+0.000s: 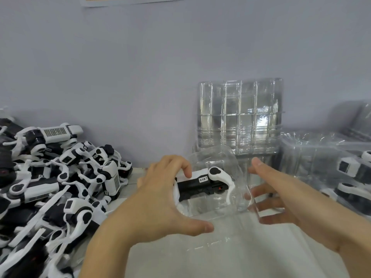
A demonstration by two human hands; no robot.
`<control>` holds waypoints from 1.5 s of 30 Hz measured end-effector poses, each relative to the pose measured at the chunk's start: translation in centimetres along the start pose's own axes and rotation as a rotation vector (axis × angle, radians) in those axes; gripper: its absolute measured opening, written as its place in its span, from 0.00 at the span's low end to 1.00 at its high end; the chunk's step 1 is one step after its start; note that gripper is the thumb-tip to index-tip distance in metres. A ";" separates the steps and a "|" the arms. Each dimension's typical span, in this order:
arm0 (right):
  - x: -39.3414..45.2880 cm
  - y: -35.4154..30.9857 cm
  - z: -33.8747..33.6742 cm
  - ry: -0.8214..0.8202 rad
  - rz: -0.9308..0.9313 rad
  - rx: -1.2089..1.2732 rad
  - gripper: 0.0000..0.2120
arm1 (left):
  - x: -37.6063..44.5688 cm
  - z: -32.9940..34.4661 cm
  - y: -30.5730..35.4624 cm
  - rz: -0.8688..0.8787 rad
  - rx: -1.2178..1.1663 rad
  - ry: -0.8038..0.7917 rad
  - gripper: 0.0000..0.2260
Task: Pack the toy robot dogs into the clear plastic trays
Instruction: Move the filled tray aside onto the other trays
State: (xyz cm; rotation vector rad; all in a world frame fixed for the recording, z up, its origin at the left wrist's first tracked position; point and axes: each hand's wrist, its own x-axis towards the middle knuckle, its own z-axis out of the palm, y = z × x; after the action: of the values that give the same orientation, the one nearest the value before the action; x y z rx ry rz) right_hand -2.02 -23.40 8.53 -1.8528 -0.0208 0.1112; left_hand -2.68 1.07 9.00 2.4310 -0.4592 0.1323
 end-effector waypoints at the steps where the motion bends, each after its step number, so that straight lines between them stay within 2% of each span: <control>1: -0.2 -0.2 0.1 -0.007 -0.010 -0.002 0.26 | -0.2 -0.3 0.1 -0.009 0.002 -0.004 0.35; 4: -0.5 -0.8 0.8 -0.044 -0.033 -0.004 0.22 | -0.6 -0.8 0.4 -0.020 0.026 -0.007 0.36; 7: -0.7 -1.1 1.6 -0.062 -0.051 -0.034 0.29 | -0.6 -0.6 1.0 0.005 0.067 -0.023 0.36; 9: -0.5 -0.9 2.0 -0.028 -0.057 -0.040 0.29 | -0.5 -0.3 1.3 0.036 0.100 -0.022 0.36; 13: -0.1 -0.5 2.0 0.060 -0.080 -0.055 0.38 | -0.1 0.5 1.7 0.087 0.190 0.023 0.38; 17: -0.2 -0.8 1.5 0.123 -0.171 -0.013 0.31 | 0.2 0.9 1.9 0.113 0.150 0.075 0.44; 20: 0.0 -0.7 1.0 0.193 -0.219 0.014 0.33 | 0.5 0.6 1.7 0.060 -0.027 0.122 0.51; 22: 0.2 -0.6 0.5 0.224 -0.238 0.048 0.36 | 0.9 0.4 1.1 -0.027 -0.229 0.242 0.49; 24: 0.3 -0.4 0.2 0.240 -0.255 0.077 0.36 | 1.2 0.4 0.3 -0.215 -0.470 0.373 0.49; 25: 0.3 -0.4 0.2 0.245 -0.262 0.092 0.34 | 1.4 0.4 0.1 -0.326 -0.601 0.380 0.49; 27: 0.4 -0.3 0.2 0.240 -0.268 0.118 0.31 | 1.5 0.9 -0.3 -0.464 -0.835 0.246 0.42; 28: 0.5 -0.2 0.3 0.231 -0.266 0.119 0.31 | 1.5 1.1 -0.5 -0.479 -0.908 0.169 0.36; 30: 0.6 0.0 0.4 0.221 -0.263 0.110 0.32 | 1.9 1.4 -0.5 -0.483 -0.975 0.122 0.23; 35: 0.7 0.5 0.2 0.186 -0.261 0.101 0.37 | 2.2 1.7 -1.4 -0.400 -0.866 0.202 0.27; 38: 1.0 0.8 0.4 0.168 -0.257 0.105 0.40 | 2.1 1.7 -1.2 -0.369 -0.760 0.221 0.23; 43: 1.3 1.4 0.6 0.173 -0.232 0.122 0.45 | 2.3 1.9 -1.6 -0.381 -0.682 0.307 0.32; 45: 1.5 1.4 0.5 0.196 -0.229 0.166 0.43 | 2.2 1.9 -1.3 -0.341 -0.677 0.303 0.36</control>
State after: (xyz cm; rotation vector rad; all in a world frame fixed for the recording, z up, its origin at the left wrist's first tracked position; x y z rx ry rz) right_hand -0.64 -23.15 6.98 -1.6756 -0.0844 -0.2220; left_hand -0.21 0.20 7.22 1.7472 0.0558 0.1622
